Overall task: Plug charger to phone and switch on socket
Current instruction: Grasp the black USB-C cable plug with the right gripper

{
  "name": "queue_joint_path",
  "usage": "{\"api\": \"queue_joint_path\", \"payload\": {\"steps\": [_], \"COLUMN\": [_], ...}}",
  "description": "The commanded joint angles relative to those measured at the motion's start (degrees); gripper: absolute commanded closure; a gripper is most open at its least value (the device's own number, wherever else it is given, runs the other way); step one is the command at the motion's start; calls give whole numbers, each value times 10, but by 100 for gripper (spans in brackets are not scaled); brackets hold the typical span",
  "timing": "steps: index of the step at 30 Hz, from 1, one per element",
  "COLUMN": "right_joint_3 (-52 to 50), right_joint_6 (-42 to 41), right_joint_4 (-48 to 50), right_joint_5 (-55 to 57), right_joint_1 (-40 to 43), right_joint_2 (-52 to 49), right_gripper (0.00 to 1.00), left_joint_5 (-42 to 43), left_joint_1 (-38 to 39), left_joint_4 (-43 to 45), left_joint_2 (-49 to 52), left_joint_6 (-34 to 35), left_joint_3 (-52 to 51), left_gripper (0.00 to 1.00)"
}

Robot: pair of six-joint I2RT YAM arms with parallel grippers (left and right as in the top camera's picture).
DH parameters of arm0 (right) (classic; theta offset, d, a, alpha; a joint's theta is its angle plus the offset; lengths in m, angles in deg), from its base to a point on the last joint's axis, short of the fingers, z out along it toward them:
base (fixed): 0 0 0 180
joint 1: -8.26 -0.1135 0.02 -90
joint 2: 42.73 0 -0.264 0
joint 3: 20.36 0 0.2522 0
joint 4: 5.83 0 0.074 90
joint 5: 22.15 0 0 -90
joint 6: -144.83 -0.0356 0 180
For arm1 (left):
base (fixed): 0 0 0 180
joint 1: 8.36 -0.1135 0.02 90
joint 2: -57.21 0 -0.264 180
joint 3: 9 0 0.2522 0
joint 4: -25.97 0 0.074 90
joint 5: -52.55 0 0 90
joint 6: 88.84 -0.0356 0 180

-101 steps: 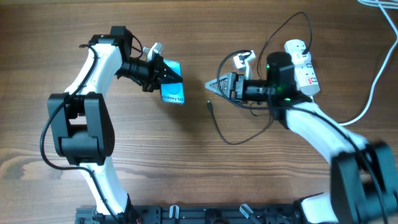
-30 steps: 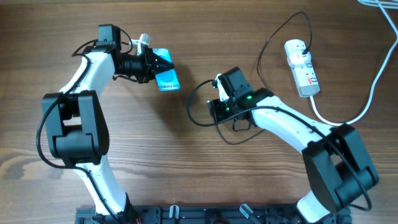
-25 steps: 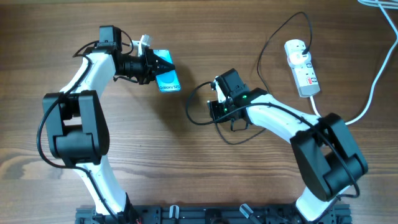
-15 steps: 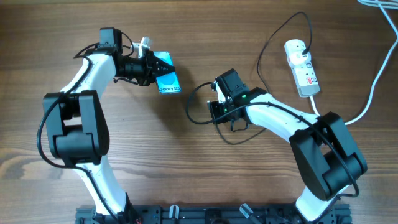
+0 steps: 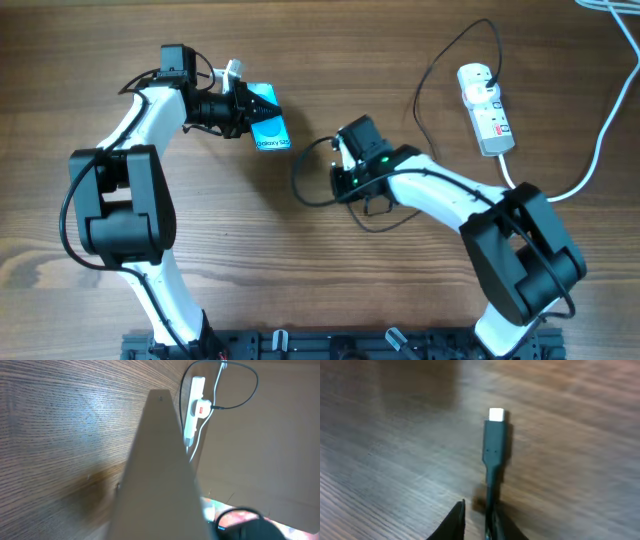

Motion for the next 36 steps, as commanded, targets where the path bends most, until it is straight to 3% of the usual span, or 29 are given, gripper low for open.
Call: {"api": "queue_joint_path", "payload": {"steps": [1,4,11,16,19,36], "right_joint_3": [15,28,86,83,83,84], "right_joint_6": [-16,-29,36,40,40,93], "right_joint_4": [-13,-42,-186,-172,-162,-117], "right_joint_5": [65,83,121,122,130,143], "right_joint_1": [-34,-28,-13,-12,-12,-13], "right_joint_2": [-16,-16,-16,-16,-16,-40], "right_gripper": [79,95,94,70,62,78], "left_joint_5": [24,24,23,22,22,22], "left_joint_1": [0,0,0,0,0,0], "left_joint_4": [2,2,1,2,2,2], "left_joint_2": [-14,-14,-14,-14,-14,-14], "left_joint_6": [-14,-14,-14,-14,-14,-14], "left_joint_3": [-3,-3,-3,-3,-3,-3], "left_gripper": [96,96,96,96,96,96]}}
